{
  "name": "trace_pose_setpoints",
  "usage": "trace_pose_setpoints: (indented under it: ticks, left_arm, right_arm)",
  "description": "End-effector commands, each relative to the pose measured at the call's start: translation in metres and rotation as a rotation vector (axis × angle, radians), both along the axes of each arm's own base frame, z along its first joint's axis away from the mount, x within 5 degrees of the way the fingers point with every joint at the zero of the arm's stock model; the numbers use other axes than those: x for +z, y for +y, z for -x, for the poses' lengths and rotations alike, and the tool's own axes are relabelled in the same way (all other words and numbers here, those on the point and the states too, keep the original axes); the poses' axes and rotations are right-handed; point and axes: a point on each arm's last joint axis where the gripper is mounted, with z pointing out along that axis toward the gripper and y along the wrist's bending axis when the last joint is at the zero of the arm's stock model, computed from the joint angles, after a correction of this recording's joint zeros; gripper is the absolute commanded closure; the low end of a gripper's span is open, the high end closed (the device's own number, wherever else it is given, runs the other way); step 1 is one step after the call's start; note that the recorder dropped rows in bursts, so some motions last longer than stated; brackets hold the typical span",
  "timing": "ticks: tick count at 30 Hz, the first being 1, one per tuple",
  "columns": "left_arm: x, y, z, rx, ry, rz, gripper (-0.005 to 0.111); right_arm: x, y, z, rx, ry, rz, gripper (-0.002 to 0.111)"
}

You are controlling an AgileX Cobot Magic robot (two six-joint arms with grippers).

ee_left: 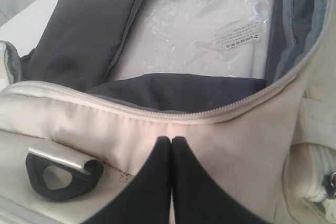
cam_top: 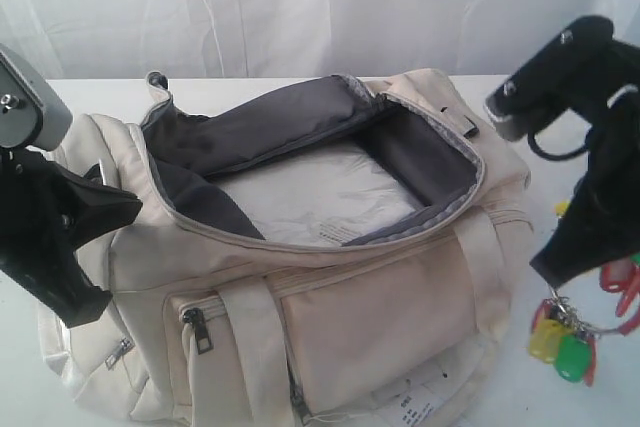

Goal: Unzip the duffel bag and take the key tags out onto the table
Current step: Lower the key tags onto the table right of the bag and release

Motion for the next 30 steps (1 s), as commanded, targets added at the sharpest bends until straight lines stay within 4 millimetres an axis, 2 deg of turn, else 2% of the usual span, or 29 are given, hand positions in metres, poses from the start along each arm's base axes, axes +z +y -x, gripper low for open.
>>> trace_pose_setpoints:
  ticks: [1, 6, 13, 19, 24, 30]
  left_arm:
    - [0.002, -0.002, 0.001, -0.002, 0.014, 0.020, 0.107]
    - [0.003, -0.002, 0.001, -0.001, 0.012, 0.021, 0.107]
    - [0.003, -0.002, 0.001, -0.001, 0.012, 0.021, 0.107]
    - [0.003, -0.002, 0.001, 0.000, 0.014, 0.024, 0.107]
    - [0.003, -0.002, 0.001, 0.000, 0.014, 0.024, 0.107]
    - [0.003, -0.002, 0.001, 0.000, 0.014, 0.024, 0.107]
  right_arm:
    - [-0.032, -0.006, -0.001, 0.002, -0.060, 0.025, 0.108]
    - [-0.059, 0.005, -0.005, 0.053, -0.078, -0.064, 0.108]
    - [-0.106, 0.023, -0.023, 0.045, 0.067, 0.073, 0.108]
    - [-0.132, 0.030, -0.031, 0.054, 0.136, 0.138, 0.108]
    - [-0.145, 0.033, -0.033, 0.057, 0.170, 0.170, 0.108]
    - [-0.146, 0.034, -0.034, 0.062, 0.169, 0.161, 0.108]
